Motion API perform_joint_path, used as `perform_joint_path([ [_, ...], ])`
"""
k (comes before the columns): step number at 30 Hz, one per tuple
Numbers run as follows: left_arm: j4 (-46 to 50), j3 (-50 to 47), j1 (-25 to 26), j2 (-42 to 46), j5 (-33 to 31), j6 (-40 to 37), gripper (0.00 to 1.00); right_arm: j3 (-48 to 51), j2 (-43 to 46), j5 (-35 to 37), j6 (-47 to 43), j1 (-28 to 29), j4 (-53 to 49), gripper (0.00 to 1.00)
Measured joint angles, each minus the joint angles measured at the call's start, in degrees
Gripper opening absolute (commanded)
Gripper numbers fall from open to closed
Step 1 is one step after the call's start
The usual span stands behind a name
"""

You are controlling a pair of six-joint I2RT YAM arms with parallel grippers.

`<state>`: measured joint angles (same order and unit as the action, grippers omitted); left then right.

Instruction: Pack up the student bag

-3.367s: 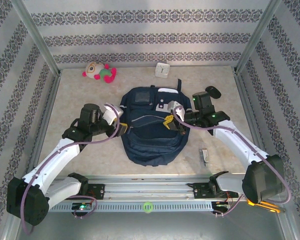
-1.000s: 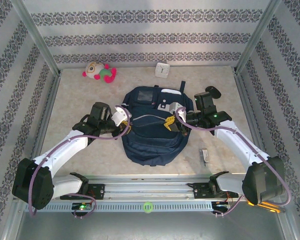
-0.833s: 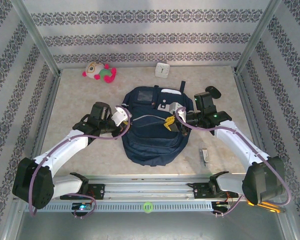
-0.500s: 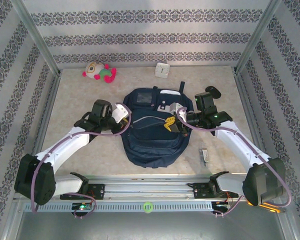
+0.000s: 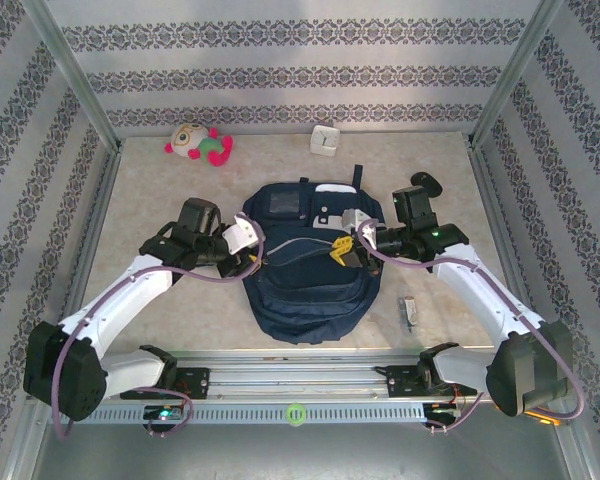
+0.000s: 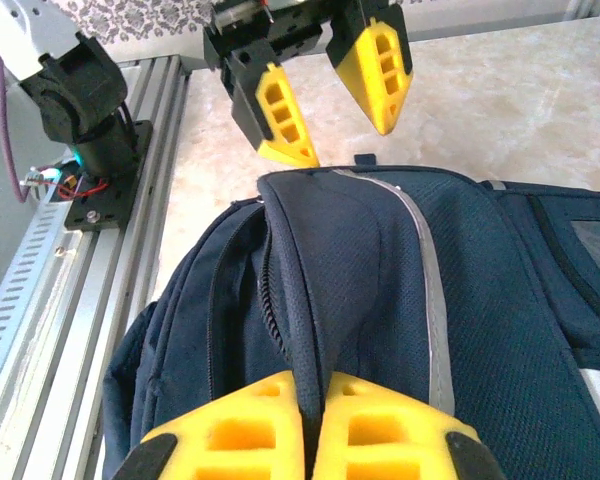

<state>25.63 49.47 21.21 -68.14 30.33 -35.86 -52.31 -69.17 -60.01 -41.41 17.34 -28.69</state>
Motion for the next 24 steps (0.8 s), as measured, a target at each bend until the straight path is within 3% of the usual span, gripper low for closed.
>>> perform_joint_path([
  [7,6.7,1.4,0.1,-3.9,2.2,-8.8,0.58,0.0,0.0,-0.5,-2.8,0.0,-1.8,0.00],
  [19,3.1,2.1,0.1,-7.6,6.1,-10.0,0.56,0.0,0.0,-0.9,-3.6,0.0,-2.4,0.00],
  [21,2.1,2.1,0.1,-7.8,6.6,-10.1,0.49,0.0,0.0,-1.0,-3.7,0.0,-2.4,0.00],
  [24,1.6,2.2,0.1,-8.6,7.3,-10.5,0.24,0.0,0.0,-1.0,-3.7,0.0,-2.4,0.00],
])
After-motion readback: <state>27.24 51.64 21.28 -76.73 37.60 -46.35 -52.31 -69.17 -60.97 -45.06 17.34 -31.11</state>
